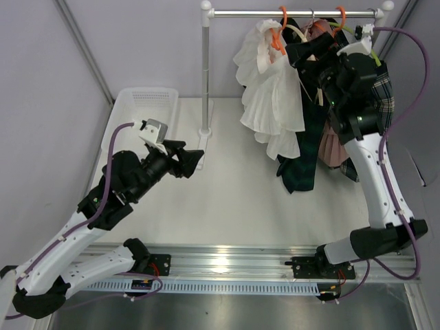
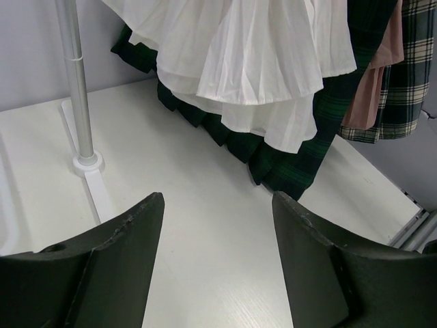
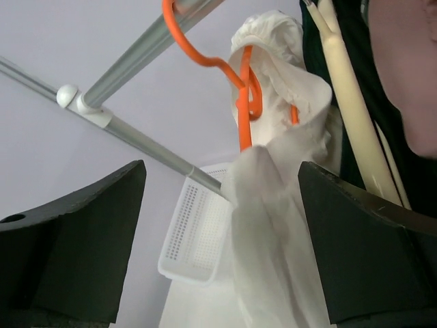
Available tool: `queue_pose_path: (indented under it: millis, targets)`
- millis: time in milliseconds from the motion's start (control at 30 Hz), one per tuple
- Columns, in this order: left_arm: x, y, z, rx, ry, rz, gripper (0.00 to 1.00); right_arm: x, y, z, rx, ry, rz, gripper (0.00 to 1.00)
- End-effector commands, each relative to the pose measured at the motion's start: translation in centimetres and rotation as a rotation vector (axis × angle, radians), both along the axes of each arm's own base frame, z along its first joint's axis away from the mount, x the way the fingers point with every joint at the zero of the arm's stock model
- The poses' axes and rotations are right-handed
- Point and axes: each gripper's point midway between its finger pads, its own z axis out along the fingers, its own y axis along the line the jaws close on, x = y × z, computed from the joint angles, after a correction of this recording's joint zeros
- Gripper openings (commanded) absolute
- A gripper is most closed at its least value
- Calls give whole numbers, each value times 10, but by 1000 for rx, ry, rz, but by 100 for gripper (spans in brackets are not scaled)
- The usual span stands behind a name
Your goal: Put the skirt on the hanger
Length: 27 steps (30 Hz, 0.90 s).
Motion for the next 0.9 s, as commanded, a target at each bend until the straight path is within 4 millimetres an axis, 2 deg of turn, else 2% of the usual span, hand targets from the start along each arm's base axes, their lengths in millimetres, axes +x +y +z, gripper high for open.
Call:
queue_pose_path:
  millis: [0, 67, 100, 167, 200, 233, 267, 300, 333, 367, 433, 533, 567, 700, 867]
  targets:
    - [-8, 10, 33, -49, -54, 6, 70, -42, -16, 16, -24, -43, -13, 99]
    - [-10, 12, 35, -57, -54, 4, 70, -58, -16, 10, -39, -30, 12, 100]
    - [-12, 13, 35, -61, -49, 3, 70, -77, -20, 11, -48, -27, 20, 99]
    - [-13, 15, 35, -64, -44, 4, 70, -91, -21, -16, -79, 38, 39, 100]
    - [-14, 15, 34, -64, -42, 3, 70, -115, -19, -13, -92, 9, 79, 99]
    - [-15, 15, 33, -62, -35, 0, 70, -121, -16, -39, -114, 62, 101, 99]
    - [-15, 15, 32, -61, -30, 3, 70, -131, -17, -55, -136, 98, 110, 99]
    - [-15, 16, 32, -60, -27, 3, 70, -139, -18, -66, -149, 114, 114, 99]
    - [-16, 16, 29, -54, -19, 3, 70, -159, -23, -67, -163, 93, 115, 99]
    - [-16, 16, 27, -49, -13, 5, 70, -165, -20, -96, -189, 154, 134, 99]
    - [-16, 17, 23, -41, -2, 8, 70, -183, -28, -120, -227, 203, 121, 99]
    - [-15, 16, 12, -28, 20, 9, 70, -197, -30, -140, -261, 235, 139, 99]
    - [-15, 16, 9, -26, 24, 9, 70, -200, -29, -157, -274, 278, 149, 99]
    - [-14, 15, -3, -16, 47, 14, 70, -207, -31, -185, -311, 320, 161, 99]
    - [-14, 15, -11, -5, 59, 13, 70, -208, -30, -195, -327, 332, 176, 99]
